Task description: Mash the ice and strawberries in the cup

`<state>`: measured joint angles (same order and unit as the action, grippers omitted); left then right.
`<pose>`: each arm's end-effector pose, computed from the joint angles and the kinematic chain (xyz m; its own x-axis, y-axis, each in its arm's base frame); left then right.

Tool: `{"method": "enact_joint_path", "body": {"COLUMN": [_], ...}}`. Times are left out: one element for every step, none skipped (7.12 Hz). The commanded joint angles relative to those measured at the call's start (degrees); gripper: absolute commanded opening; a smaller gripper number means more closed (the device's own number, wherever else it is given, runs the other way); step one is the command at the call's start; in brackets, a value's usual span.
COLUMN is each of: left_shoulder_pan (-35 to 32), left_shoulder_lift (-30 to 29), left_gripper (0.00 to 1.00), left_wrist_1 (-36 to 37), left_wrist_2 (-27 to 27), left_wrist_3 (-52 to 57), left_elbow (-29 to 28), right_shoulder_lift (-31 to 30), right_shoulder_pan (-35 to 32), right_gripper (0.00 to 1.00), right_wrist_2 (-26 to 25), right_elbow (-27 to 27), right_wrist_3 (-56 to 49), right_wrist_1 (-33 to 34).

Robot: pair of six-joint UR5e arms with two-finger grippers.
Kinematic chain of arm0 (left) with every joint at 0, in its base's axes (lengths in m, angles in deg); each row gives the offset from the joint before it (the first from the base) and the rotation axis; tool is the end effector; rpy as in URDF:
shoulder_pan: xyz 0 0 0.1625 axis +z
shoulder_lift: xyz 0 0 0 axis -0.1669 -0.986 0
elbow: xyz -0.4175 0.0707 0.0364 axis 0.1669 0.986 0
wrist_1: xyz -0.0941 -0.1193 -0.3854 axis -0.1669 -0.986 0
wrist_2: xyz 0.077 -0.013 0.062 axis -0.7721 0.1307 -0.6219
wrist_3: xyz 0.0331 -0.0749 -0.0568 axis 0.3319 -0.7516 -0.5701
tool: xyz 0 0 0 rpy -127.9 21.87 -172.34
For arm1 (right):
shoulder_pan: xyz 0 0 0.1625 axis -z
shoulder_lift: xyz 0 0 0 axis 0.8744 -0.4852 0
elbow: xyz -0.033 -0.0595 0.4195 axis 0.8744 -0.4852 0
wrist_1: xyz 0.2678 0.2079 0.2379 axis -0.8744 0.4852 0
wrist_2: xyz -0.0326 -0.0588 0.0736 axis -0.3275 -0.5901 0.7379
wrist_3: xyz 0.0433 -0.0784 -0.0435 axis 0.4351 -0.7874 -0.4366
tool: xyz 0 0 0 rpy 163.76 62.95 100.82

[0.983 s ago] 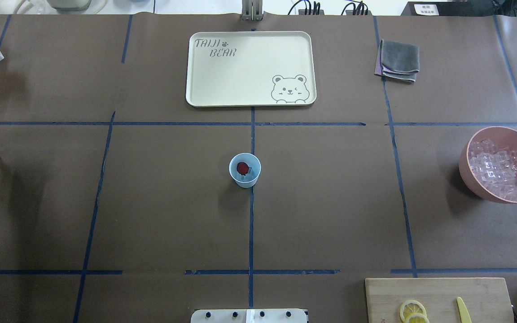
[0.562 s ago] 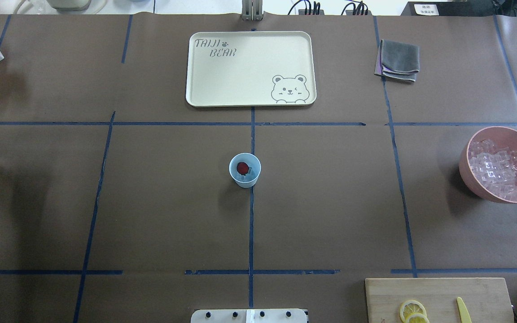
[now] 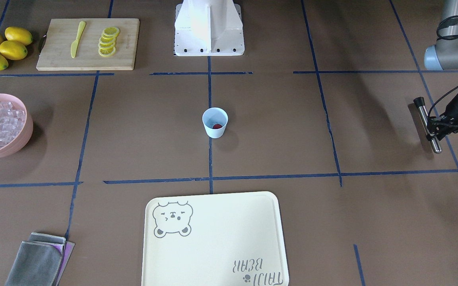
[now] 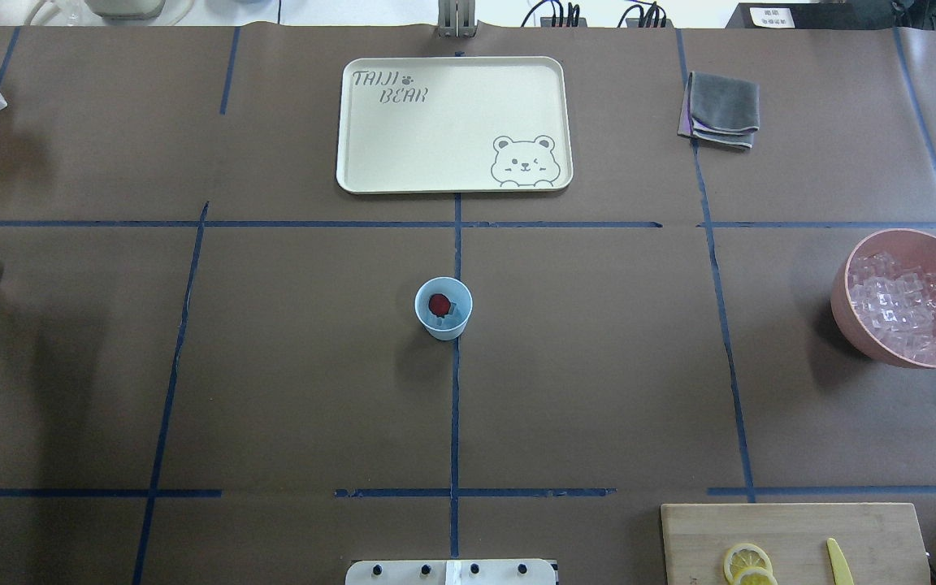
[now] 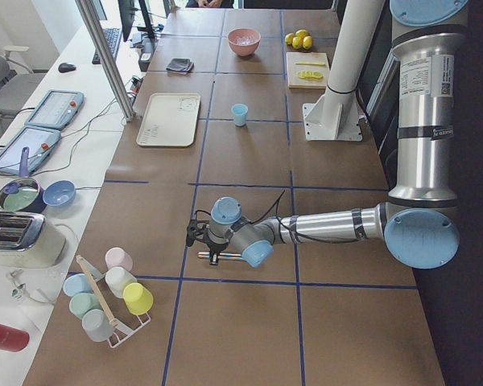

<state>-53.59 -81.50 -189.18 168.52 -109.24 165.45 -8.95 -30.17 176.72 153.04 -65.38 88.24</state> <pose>0.1476 -0.4713 0.6766 0.6959 0.0346 -0.7173 0.1387 0.9735 0.1816 0.0713 -0.5012 0.6313 0.6917 -0.1278 0.7107 0.0063 0.9853 0.1710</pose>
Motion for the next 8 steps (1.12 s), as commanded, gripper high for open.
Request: {"method": "enact_joint_path", "body": {"left_shoulder_pan": [-0.44, -0.35, 0.0, 0.09, 0.09, 0.26, 3.14, 4.38], "left_shoulder_lift": [0.11, 0.03, -1.02, -3.9, -7.58, -12.06, -17.24, -20.07], "left_gripper": [0.0, 0.0, 0.0, 0.0, 0.0, 0.0, 0.0, 0.0], "left_wrist_1": [6.65, 8.52, 8.45, 8.71, 8.62, 8.71, 8.62, 8.45], "left_wrist_2": [4.12, 3.88, 1.27, -0.32, -0.69, -3.82, -5.68, -6.83], "left_wrist_3": [-0.1, -0.1, -0.01, -0.01, 0.08, -0.18, -0.71, -2.11], "left_elbow": [9.85, 15.13, 19.7, 23.14, 24.13, 24.23, 23.97, 24.32], "right_shoulder_lift": [0.01, 0.01, 0.01, 0.01, 0.01, 0.01, 0.09, 0.1], "right_shoulder_pan": [0.0, 0.0, 0.0, 0.0, 0.0, 0.0, 0.0, 0.09], "right_gripper": [1.0, 1.0, 1.0, 1.0, 1.0, 1.0, 1.0, 1.0], "right_wrist_2": [0.0, 0.0, 0.0, 0.0, 0.0, 0.09, 0.18, 0.26], "right_elbow": [0.31, 0.66, 0.67, 0.75, 1.45, 1.63, 1.81, 1.81], "right_wrist_3": [0.13, 0.21, 0.21, 0.21, 0.21, 0.21, 0.21, 0.21], "right_wrist_1": [0.0, 0.0, -0.09, -0.09, -0.09, -0.09, 0.0, 0.17]}}
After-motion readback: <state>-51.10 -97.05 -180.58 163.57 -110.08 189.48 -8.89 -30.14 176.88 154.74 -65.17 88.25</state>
